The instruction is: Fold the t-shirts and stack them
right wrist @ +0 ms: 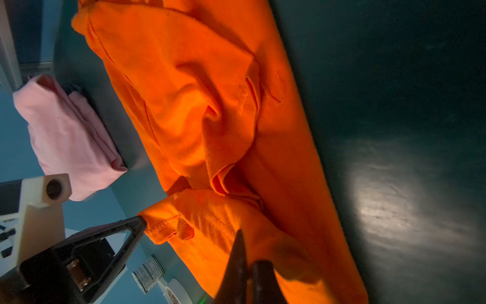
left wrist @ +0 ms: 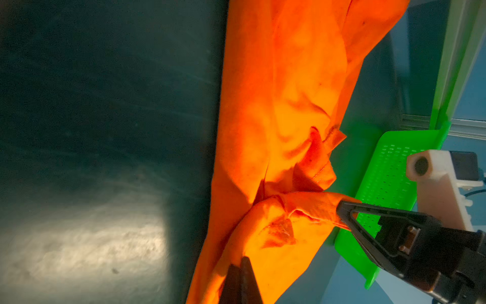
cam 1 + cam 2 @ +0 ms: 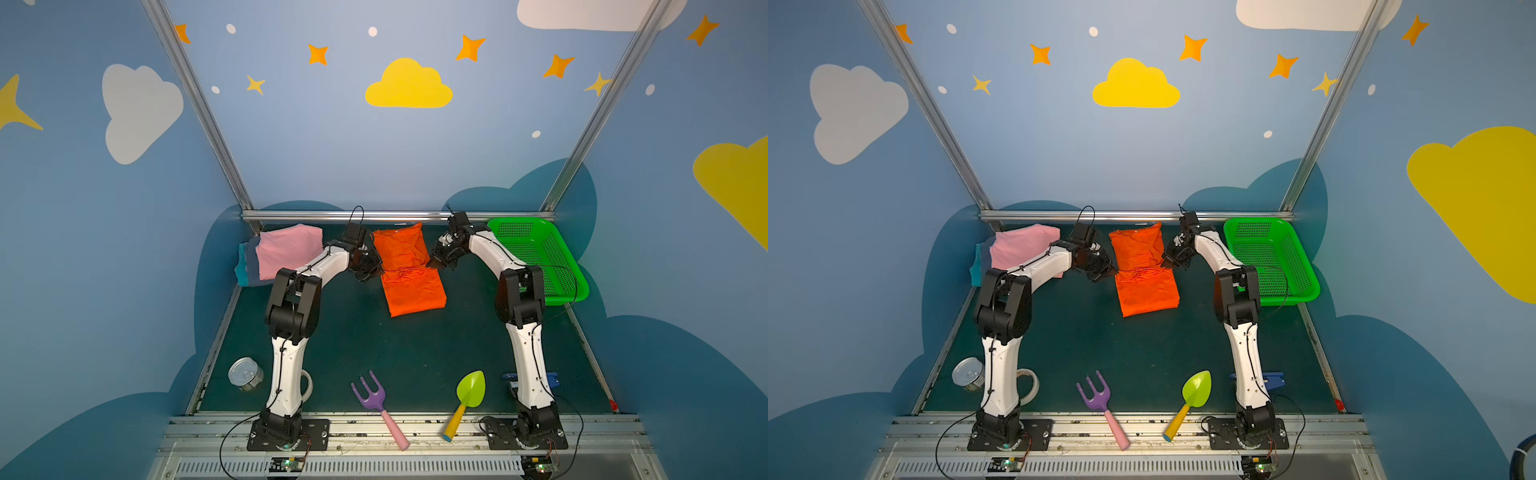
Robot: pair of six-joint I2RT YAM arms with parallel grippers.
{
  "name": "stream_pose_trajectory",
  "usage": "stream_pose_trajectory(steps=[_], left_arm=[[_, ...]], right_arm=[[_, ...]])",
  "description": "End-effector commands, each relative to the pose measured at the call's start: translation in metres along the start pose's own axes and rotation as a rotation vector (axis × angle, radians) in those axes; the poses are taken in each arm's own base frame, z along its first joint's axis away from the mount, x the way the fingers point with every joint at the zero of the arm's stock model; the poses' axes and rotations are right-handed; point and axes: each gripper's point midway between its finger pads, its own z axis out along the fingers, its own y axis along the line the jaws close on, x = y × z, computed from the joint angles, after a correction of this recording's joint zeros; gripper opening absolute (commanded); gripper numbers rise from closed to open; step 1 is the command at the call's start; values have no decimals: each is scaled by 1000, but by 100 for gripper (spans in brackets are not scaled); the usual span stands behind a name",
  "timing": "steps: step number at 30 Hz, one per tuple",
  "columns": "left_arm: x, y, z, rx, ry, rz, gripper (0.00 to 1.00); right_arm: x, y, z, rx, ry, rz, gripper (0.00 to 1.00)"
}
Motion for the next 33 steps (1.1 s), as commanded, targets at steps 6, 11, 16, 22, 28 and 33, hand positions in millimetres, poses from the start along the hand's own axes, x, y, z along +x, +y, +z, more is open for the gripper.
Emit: stream_pose_trajectory(steps=[6,11,16,22,28,33], left_arm=[[-36,18,-12,-9,-32,-67,10],[-77,31,-61,-6,-143,-157,18],[-51,18,-84,-63,-181,-111,20],[44,-20,-41,-147,-39,113,13],[79,-13,10,-217,52,142,12],[67,-16,39,-217,64,136,13]], right_arm=[[-30,18,-5,-151,-48,-1,29],[-55,25,-36,-188,-132,12,32],[-47,28,-61,-162,-175,-25,25],[15,19,-51,-63,-111,-131,0],[83,2,-13,40,0,-201,0],[106,-14,17,83,65,-202,0]])
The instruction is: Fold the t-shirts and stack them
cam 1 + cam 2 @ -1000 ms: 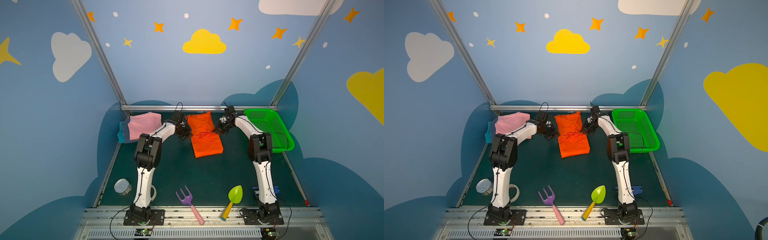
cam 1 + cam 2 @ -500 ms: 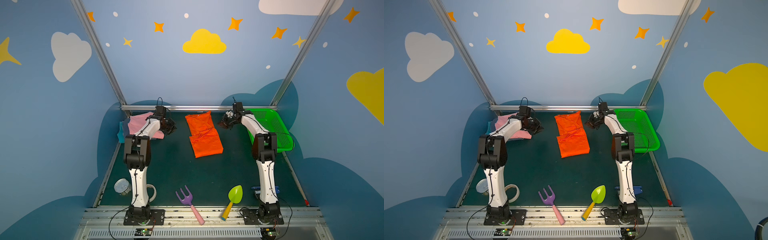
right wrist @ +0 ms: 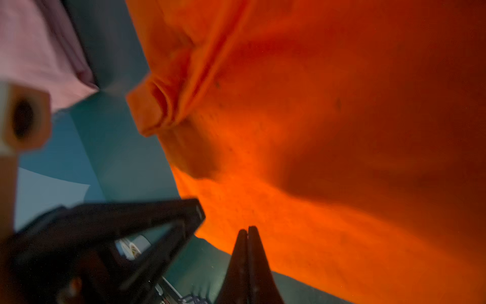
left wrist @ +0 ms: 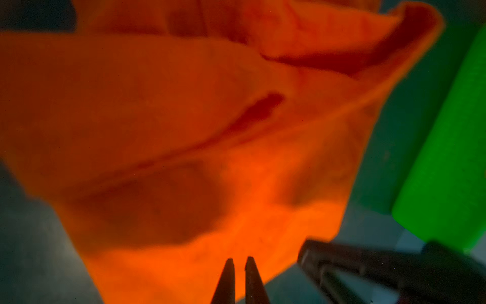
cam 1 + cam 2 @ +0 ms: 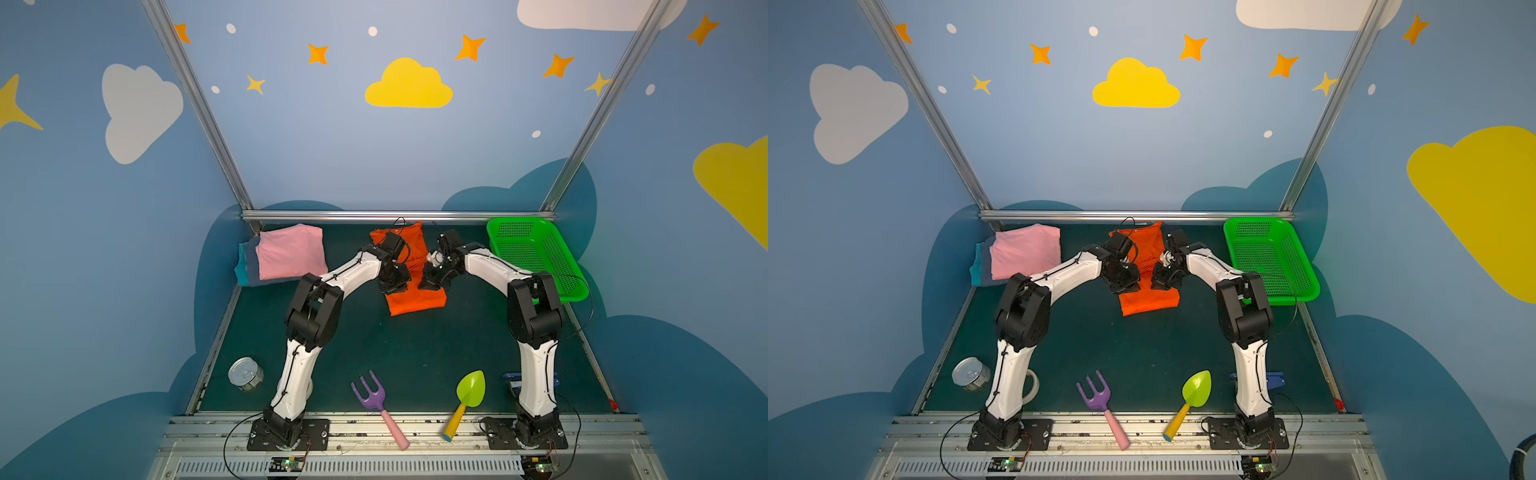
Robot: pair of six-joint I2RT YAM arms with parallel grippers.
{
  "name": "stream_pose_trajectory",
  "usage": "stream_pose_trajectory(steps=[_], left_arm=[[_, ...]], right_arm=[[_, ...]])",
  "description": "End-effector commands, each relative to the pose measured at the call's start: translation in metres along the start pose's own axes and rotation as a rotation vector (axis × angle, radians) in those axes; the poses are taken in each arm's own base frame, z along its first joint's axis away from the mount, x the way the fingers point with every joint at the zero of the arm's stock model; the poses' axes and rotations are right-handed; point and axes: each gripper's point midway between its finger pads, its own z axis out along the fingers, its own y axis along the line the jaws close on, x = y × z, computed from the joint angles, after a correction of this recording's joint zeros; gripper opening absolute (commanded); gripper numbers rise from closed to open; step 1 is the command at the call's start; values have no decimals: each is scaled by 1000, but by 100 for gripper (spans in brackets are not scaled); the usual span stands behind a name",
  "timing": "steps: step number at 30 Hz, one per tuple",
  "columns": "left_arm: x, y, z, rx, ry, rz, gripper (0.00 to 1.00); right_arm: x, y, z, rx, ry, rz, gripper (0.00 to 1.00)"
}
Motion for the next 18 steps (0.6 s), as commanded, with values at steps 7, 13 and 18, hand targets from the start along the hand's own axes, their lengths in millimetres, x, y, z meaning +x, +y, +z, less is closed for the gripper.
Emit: stream_pose_trajectory(steps=[7,13,18], left_arm=[[-74,15,11,-132,-130,26,15],[-148,9,-42,-155,-333,31,27],[-138,-24,-79,-105,-373,80,30]], right_arm=[[10,-52,27,132,23,21,0],[40,-72,41,151,85,50,0],[51,-67,34,111,80,61,0]])
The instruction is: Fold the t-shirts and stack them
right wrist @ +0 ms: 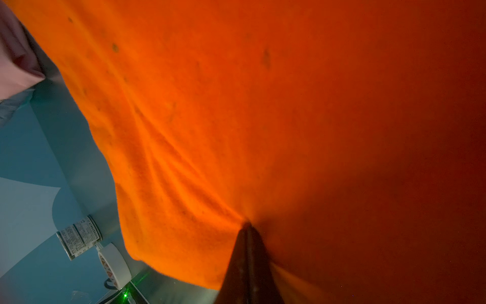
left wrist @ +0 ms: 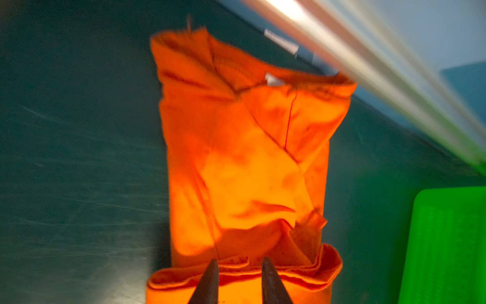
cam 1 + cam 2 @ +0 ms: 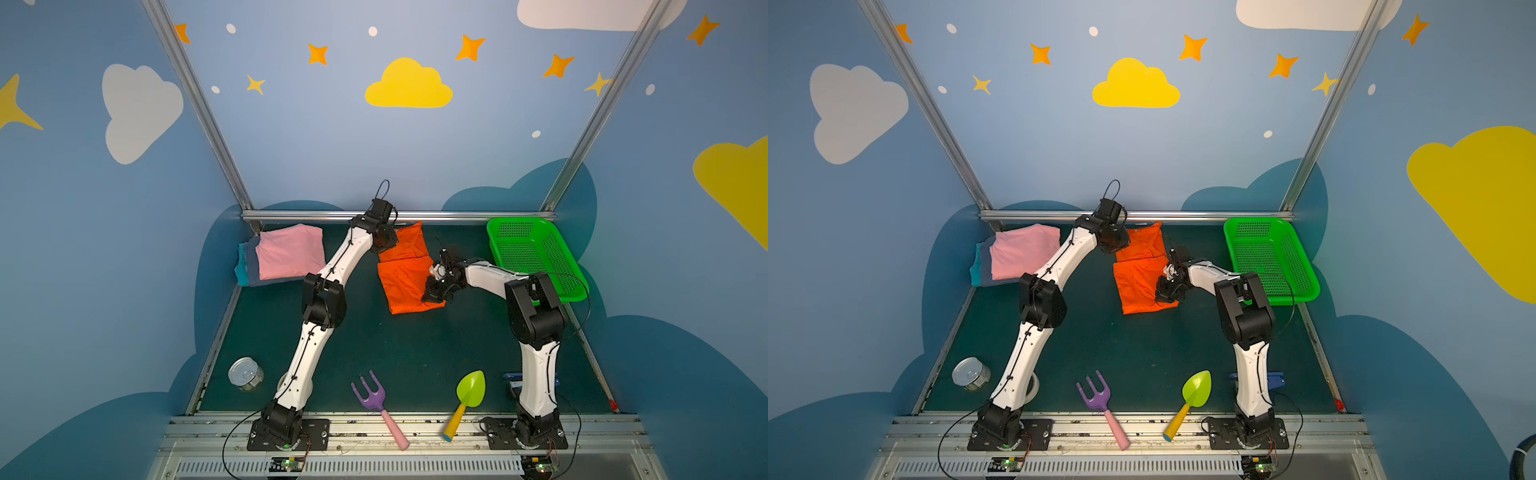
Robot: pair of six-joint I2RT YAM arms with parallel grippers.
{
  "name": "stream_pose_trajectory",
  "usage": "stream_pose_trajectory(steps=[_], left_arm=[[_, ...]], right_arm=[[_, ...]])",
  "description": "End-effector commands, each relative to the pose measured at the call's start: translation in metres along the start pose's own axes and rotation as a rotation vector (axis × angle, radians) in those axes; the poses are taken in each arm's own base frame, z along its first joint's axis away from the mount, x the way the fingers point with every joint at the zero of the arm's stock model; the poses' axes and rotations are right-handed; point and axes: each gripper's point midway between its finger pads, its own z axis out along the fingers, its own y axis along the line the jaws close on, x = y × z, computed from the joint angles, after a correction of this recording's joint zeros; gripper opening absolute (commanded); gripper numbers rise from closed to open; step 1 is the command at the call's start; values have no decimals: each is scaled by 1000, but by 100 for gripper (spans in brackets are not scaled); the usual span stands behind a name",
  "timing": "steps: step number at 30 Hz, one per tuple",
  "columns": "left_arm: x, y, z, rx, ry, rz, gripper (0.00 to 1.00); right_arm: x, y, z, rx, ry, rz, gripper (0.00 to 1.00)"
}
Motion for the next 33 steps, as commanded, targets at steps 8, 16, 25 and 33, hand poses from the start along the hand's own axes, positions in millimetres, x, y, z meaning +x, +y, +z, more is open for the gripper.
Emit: stream_pose_trajectory(steps=[8,16,25,33], left_arm=[[137,-1,-60,-97,132,239,36],[202,55,-61,-133,217,157,64],[223,61,-29,-120,277,119,71],[240,76,-7,-127,337,67,33]], right_arm=[[13,-12,-49,113,-42,-11,0],[13,-38,-70,161,-69,47,27],[3,-63,-45,184,-7,102,36],[12,-75,-26,182,30,142,18]])
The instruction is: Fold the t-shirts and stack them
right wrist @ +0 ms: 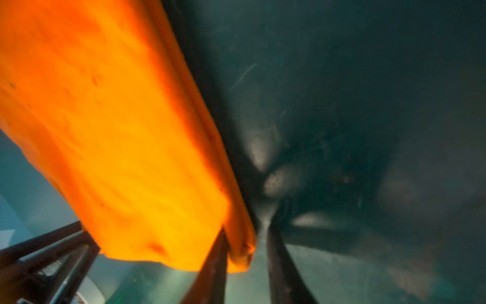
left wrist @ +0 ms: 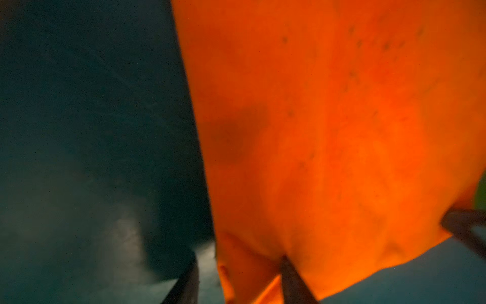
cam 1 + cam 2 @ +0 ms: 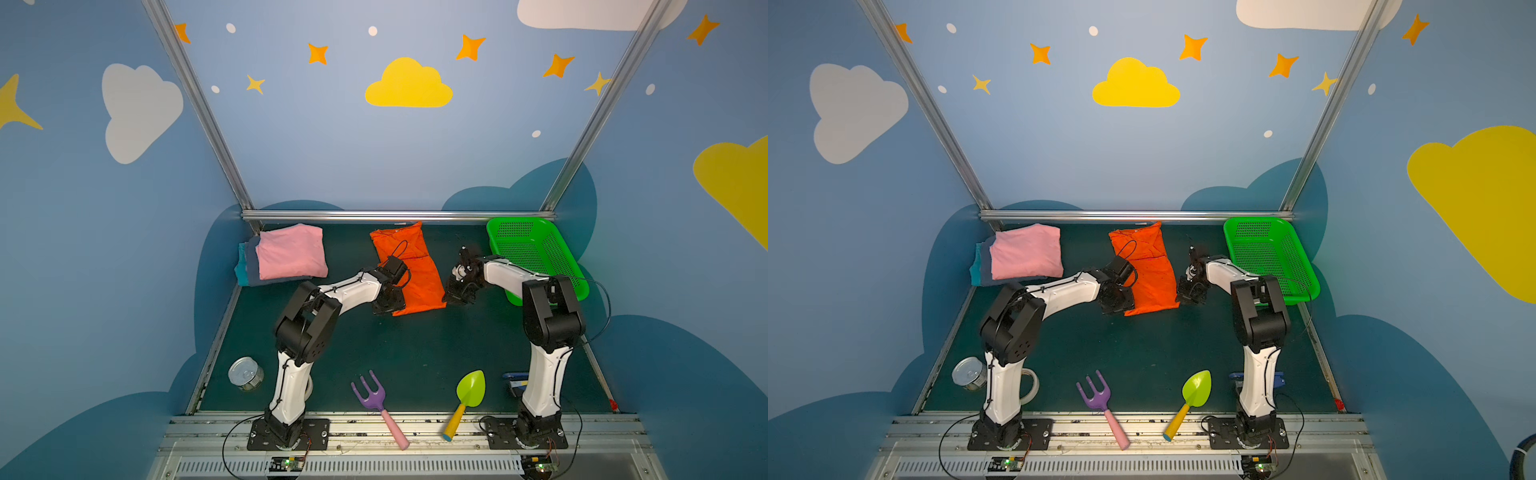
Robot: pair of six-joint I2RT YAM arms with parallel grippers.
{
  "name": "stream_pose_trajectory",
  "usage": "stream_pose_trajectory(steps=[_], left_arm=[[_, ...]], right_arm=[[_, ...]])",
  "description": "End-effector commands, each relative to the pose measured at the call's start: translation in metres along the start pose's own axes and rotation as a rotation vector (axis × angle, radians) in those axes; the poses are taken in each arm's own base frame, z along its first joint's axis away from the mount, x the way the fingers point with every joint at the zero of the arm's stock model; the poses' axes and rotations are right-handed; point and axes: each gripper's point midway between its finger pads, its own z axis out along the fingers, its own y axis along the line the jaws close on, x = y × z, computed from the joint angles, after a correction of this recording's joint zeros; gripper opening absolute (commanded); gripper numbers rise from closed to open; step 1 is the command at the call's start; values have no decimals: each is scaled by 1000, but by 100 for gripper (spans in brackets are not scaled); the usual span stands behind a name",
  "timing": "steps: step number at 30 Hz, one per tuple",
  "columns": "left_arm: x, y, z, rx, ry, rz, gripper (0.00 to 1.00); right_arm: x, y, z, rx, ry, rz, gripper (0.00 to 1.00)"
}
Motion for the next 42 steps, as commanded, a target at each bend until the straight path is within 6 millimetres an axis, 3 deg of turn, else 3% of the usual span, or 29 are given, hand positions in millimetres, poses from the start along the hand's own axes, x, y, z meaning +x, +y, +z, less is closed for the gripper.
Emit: stream_pose_trajectory(steps=[1,3,5,10,15,23,27,30,34,38,42], left_arm=[[12,17,22,-30,53,-46,25],[14,23,23,-25,61,-68,12],[15,27,18,-13,55,-83,4],[24,36,-16,8,20,-84,4],[50,49,-59,24,-5,-86,4],[97,45,-131,129,-27,-80,4],[104,42,-169,202,-71,-98,4],[99,36,-191,264,-114,-125,4],[88,19,-210,310,-145,-100,4],[68,2,-213,300,-182,-53,4],[43,-16,-200,308,-175,-33,4]], right_arm=[[18,-14,19,30,65,29,13],[21,-11,17,8,64,23,0],[24,-7,14,-16,62,19,0],[42,1,-11,-38,34,0,0],[88,8,-42,-96,59,-2,0],[185,22,-97,-145,108,-30,0],[207,27,-129,-221,70,-8,0],[209,40,-150,-309,12,-27,0],[196,53,-164,-392,-105,-38,0],[171,54,-176,-395,-220,-23,0],[143,59,-178,-405,-238,-9,0]])
